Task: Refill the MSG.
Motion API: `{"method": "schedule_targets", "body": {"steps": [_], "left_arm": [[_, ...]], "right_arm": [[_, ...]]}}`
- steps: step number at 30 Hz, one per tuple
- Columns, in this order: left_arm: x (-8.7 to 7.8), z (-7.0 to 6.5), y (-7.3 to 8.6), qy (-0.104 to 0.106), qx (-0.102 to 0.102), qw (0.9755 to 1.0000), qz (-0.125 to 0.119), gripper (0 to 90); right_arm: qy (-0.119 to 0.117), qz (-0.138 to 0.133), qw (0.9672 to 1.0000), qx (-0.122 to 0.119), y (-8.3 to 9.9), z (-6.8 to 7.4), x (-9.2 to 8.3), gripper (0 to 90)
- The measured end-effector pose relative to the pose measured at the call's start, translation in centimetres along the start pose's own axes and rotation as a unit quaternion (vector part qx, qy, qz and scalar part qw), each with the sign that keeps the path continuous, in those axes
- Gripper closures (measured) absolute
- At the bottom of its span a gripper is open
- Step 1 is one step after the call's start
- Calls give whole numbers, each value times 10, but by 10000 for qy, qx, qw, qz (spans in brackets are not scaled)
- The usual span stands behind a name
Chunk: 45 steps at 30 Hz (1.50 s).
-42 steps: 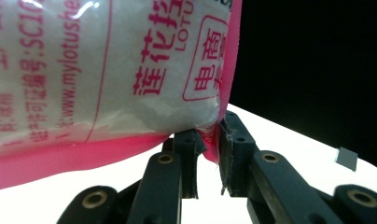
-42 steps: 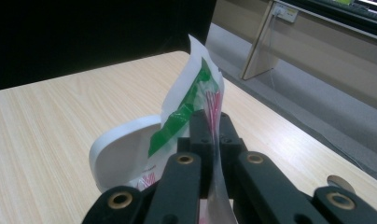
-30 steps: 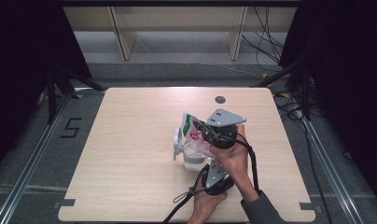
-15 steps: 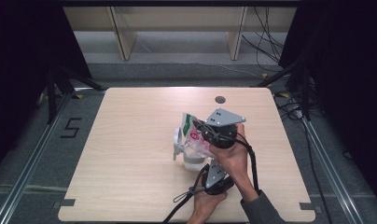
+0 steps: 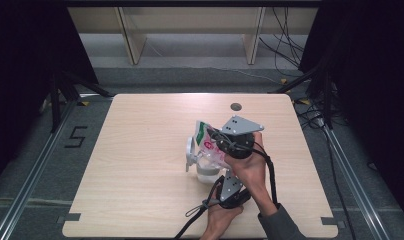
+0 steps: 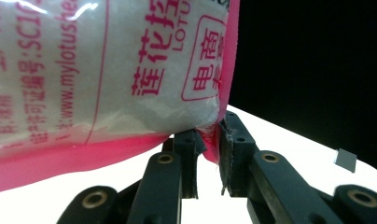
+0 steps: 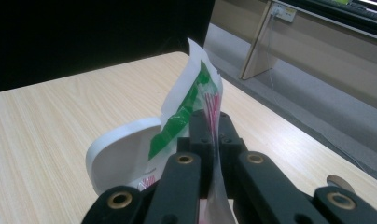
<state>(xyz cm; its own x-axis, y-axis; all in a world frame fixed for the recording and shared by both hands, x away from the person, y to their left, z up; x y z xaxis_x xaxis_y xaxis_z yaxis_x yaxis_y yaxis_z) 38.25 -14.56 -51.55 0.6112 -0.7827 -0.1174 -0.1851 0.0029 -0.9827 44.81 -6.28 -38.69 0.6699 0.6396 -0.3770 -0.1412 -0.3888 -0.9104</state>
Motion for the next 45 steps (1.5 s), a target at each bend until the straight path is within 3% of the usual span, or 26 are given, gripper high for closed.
{"method": "schedule_targets", "body": {"steps": [3,5,7,9,28,29,30,34,36,45], "left_arm": [[-1,1,0,-21,-1,10000,22,781],[0,1,0,-10,-4,10000,29,781],[-1,0,0,-15,-1,10000,25,781],[0,1,1,-14,0,10000,40,781],[0,2,0,-7,-26,10000,11,781],[0,2,-1,-16,-14,10000,6,781],[0,2,-1,-10,-24,10000,9,781],[-1,2,-1,-9,-33,10000,3,781],[0,3,-1,-4,-49,10000,6,782],[-1,3,-2,-26,-28,10000,-2,781]], "right_arm": [[74,-53,9999,-48,-1,-1,0,896],[-24,54,9999,87,1,3,0,896],[21,-29,10000,-2,0,1,1,895],[-50,51,9999,90,1,3,1,895],[-88,12,9999,75,0,4,2,895],[-35,-27,10000,-21,-2,2,2,895],[-59,10,10000,76,-1,4,2,895],[-6,-45,10000,-56,-3,1,2,895],[-67,13,9999,94,-1,4,1,895],[17,-67,10000,25,-3,2,2,894]]}}
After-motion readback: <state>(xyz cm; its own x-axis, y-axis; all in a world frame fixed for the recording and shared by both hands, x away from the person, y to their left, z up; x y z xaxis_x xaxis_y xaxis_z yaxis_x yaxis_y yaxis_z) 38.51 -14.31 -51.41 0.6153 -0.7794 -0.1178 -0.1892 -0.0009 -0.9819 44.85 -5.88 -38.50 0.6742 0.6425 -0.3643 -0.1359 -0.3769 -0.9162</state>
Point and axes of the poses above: each handheld gripper's, and its own axes: x roughly forward along the jaws, y roughly out of its underside, z roughly to its left, the point moved 10 cm from there along x, roughly forward along the jaws, and after that the axes turned 2 degrees about -z, right-handed, at the moved point
